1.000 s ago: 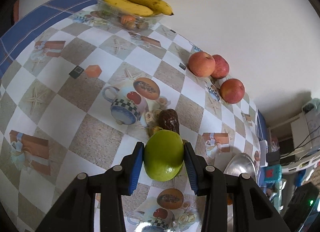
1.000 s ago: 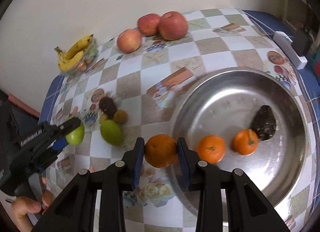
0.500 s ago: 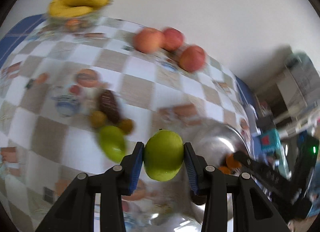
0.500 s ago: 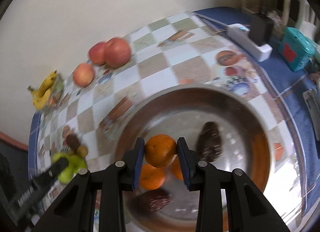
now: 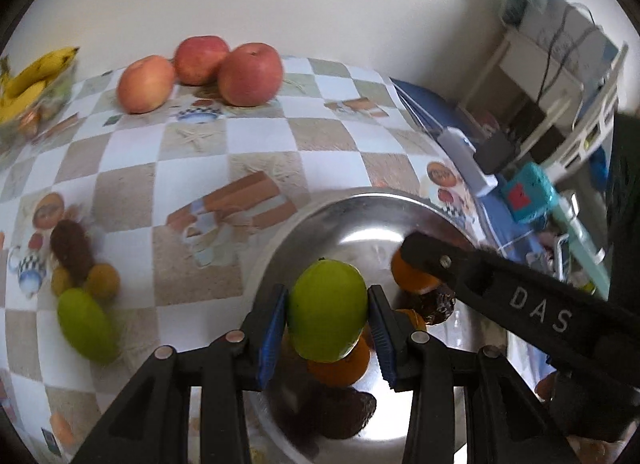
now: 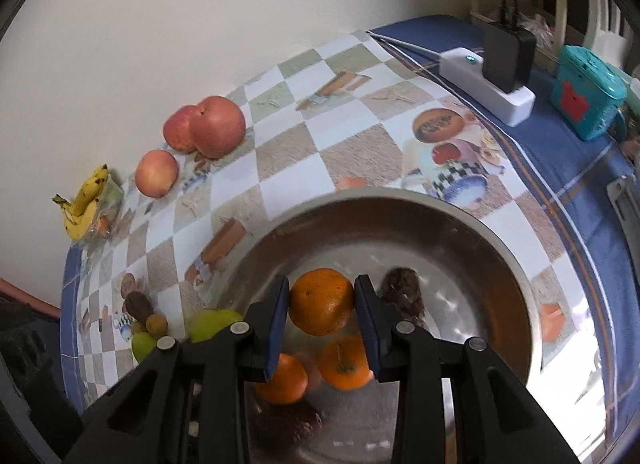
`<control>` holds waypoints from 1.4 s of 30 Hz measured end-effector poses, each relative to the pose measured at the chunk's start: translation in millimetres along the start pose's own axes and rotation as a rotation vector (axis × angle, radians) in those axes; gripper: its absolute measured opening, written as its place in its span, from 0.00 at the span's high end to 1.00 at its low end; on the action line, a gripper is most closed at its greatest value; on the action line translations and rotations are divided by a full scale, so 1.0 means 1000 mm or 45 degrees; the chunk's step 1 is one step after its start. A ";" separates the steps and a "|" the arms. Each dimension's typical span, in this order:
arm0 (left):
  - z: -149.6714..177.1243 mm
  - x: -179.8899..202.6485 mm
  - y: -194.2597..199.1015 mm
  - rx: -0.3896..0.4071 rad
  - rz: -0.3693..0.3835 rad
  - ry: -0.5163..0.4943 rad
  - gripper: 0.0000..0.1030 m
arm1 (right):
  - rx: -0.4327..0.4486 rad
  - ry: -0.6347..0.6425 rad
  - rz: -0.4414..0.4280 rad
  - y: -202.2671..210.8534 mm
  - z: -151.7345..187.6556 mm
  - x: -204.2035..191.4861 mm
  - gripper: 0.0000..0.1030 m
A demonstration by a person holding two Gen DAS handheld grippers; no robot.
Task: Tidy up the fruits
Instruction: 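Carry green fruit and tangerine into the steel bowl while both grippers open to release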
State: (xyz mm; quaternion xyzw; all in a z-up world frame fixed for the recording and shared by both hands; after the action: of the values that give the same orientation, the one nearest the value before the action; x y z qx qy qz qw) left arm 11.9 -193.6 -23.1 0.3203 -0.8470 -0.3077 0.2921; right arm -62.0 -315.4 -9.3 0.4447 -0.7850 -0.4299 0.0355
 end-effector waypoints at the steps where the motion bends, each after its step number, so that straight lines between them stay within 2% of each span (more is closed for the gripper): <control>1: -0.001 0.002 -0.004 0.001 0.001 -0.009 0.59 | 0.004 0.010 -0.008 -0.003 0.000 -0.001 0.66; 5: -0.001 0.006 -0.018 -0.012 0.023 -0.001 0.59 | -0.019 0.024 -0.013 -0.014 0.002 0.000 0.66; 11: 0.007 0.008 -0.038 -0.062 0.008 -0.004 0.58 | -0.062 0.045 0.022 -0.028 0.007 0.002 0.65; 24: 0.011 0.007 -0.040 -0.099 0.007 0.000 0.56 | -0.097 0.056 0.058 -0.033 0.008 0.002 0.64; 28: 0.009 0.009 -0.036 -0.103 0.036 0.025 0.42 | -0.058 0.049 0.051 -0.022 0.001 0.000 0.63; 34: 0.001 0.013 -0.022 -0.084 0.070 0.044 0.42 | 0.009 0.036 0.029 -0.004 -0.007 -0.002 0.63; 42: -0.013 -0.002 0.009 -0.050 0.088 0.162 0.42 | 0.097 -0.007 0.023 0.018 -0.014 -0.001 0.63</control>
State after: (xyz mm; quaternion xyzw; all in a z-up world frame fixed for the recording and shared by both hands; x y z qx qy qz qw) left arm 18.8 -190.9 -8.7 0.3039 -0.8312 -0.2930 0.3619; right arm -67.6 -319.4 12.5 0.4375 -0.8048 -0.4006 0.0203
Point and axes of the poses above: each gripper's, at about its wrist camera, not at the fingertips, and y roughly against the way its jaws point, x to its right, z to its underside, the point moved 1 cm from there along -y, roughly the way its jaws point, and after that the axes turned 12 degrees about x, right-handed, at the moved point
